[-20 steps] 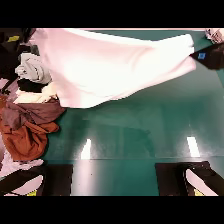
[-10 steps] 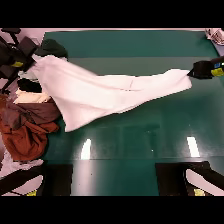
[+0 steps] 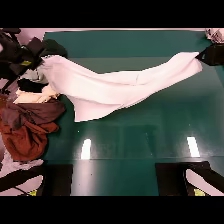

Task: Fold the shirts.

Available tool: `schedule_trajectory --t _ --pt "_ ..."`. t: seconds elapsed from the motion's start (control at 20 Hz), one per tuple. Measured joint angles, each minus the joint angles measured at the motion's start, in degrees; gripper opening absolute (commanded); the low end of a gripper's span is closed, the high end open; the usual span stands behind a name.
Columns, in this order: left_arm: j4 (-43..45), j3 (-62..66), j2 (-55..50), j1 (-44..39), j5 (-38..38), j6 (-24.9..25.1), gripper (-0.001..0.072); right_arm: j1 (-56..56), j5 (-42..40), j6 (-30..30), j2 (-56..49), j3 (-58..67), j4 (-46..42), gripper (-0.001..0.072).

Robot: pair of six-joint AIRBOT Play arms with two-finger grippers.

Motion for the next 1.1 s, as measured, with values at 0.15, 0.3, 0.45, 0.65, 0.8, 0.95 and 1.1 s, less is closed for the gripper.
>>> schedule_trajectory --t 0.15,0.3,0.45,0.65,0.8,0.95,1.1 --pt "1.0 0.1 -4.7 0.0 0.0 0.1 0.0024 0.5 -0.1 2.7 1.8 -4.2 -8.5 0.0019" --pt "1.6 0.1 -10.3 0.0 0.5 0.2 0.0025 -0.4 -1.1 4.6 5.0 -14.3 -13.6 0.0019" --pt "0.1 0.1 -15.7 0.0 1.5 1.1 0.0026 -1.4 -2.8 5.4 7.4 -25.7 -15.0 0.002" --pt "-2.8 0.2 -20.6 0.0 4.6 6.8 0.0681 -3.9 -5.2 5.9 8.5 -36.5 -16.6 0.002" --pt "-4.3 2.1 -21.7 0.0 4.6 13.9 0.0712 -6.3 -7.0 6.2 8.7 -41.4 -17.1 0.0025" --pt "-4.9 4.6 -20.9 0.0 -1.0 21.8 0.0713 -7.3 -8.2 6.4 8.8 -44.0 -17.2 0.0026" --pt "-5.9 5.5 -18.9 0.0 -8.6 29.4 0.0711 -7.3 -9.4 6.4 8.8 -45.0 -17.2 0.0027"
